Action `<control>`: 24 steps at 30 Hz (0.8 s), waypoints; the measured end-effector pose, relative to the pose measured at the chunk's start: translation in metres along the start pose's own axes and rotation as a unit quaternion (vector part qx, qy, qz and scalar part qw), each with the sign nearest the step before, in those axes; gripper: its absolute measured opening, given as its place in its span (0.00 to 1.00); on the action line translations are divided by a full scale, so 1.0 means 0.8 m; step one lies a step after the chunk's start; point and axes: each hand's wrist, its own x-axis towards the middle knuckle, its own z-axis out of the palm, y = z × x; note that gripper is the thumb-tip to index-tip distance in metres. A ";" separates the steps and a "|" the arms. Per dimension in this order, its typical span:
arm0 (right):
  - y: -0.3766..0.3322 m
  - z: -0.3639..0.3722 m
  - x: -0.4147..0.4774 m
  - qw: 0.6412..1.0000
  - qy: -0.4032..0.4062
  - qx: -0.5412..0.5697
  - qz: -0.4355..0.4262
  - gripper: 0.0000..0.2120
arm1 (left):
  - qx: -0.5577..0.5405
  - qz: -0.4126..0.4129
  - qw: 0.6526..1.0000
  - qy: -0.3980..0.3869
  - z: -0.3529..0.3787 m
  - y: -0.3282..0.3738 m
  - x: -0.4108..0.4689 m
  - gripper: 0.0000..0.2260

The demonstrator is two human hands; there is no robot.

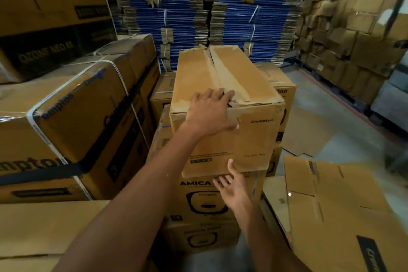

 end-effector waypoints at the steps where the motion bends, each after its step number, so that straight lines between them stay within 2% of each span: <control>1: 0.001 0.002 -0.001 1.000 -0.002 0.007 0.000 0.48 | 0.008 0.000 1.000 0.000 0.001 0.001 -0.002 0.44; 6: 0.010 0.008 -0.007 0.999 -0.018 0.047 -0.013 0.49 | 0.017 0.016 1.000 -0.018 -0.008 0.003 -0.006 0.43; 9: 0.005 0.012 -0.021 0.996 -0.017 0.068 -0.050 0.54 | 0.009 0.025 1.000 -0.010 -0.021 0.013 -0.004 0.41; 12: -0.022 0.008 -0.026 0.992 0.005 0.046 -0.115 0.38 | -0.027 0.021 0.999 0.003 -0.039 0.030 -0.002 0.39; 14: -0.049 0.008 -0.025 0.985 -0.010 0.055 -0.165 0.35 | -0.076 0.008 0.997 0.017 -0.056 0.037 -0.001 0.38; 18: -0.112 0.026 -0.046 0.967 -0.017 0.033 -0.252 0.47 | -0.226 -0.043 0.972 0.048 -0.088 0.032 -0.003 0.37; 20: -0.150 0.037 -0.059 0.949 -0.039 0.004 -0.314 0.47 | -0.321 -0.056 0.941 0.089 -0.092 0.023 -0.007 0.36; 21: -0.171 0.044 -0.068 0.939 -0.041 -0.026 -0.342 0.47 | -0.387 -0.063 0.914 0.109 -0.089 0.019 -0.011 0.36; 24: -0.232 0.073 -0.102 0.885 -0.039 -0.168 -0.433 0.45 | -0.587 -0.069 0.786 0.180 -0.063 0.017 -0.025 0.34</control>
